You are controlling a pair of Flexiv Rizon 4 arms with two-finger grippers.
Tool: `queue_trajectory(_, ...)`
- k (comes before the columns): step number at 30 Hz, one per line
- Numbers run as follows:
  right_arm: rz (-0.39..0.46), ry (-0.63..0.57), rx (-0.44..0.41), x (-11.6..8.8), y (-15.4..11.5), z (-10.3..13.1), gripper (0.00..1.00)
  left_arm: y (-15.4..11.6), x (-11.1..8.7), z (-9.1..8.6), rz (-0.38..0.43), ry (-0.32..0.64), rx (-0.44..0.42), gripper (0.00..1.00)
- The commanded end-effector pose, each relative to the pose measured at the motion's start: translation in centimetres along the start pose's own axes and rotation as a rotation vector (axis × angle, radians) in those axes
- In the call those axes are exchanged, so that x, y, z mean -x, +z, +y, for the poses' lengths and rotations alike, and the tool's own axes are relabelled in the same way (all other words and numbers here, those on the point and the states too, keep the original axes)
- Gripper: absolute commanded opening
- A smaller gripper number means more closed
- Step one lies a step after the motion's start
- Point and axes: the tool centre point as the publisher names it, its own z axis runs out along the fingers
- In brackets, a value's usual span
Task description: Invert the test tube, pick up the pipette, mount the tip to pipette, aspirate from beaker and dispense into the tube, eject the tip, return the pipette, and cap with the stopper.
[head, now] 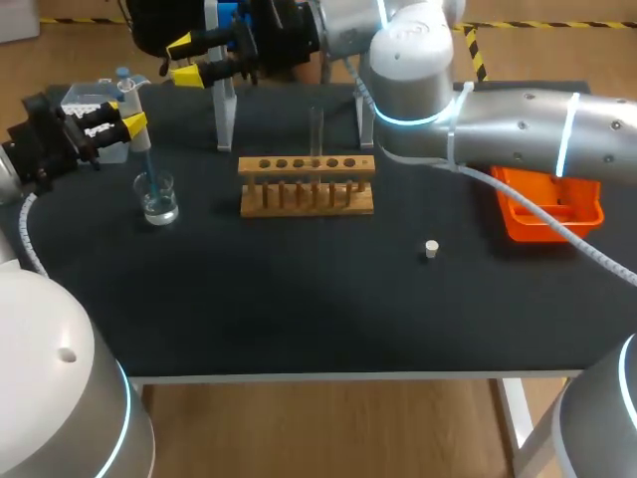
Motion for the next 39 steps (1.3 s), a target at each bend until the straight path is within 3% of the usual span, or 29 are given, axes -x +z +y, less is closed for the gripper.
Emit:
queue_trajectory(1,0.041,0.007,0.021,1.2,1.0,-0.2,0.0,-0.1,0.1,0.1,0.006,0.0,-0.004,0.0)
queue_trajectory(14,0.046,0.015,0.104,2.9,3.3,0.4,0.0,-0.1,0.1,0.1,0.006,0.0,-0.004,0.0)
queue_trajectory(39,0.037,0.07,0.116,5.2,7.2,-0.4,0.0,-0.1,0.1,0.1,0.006,0.0,-0.004,0.0)
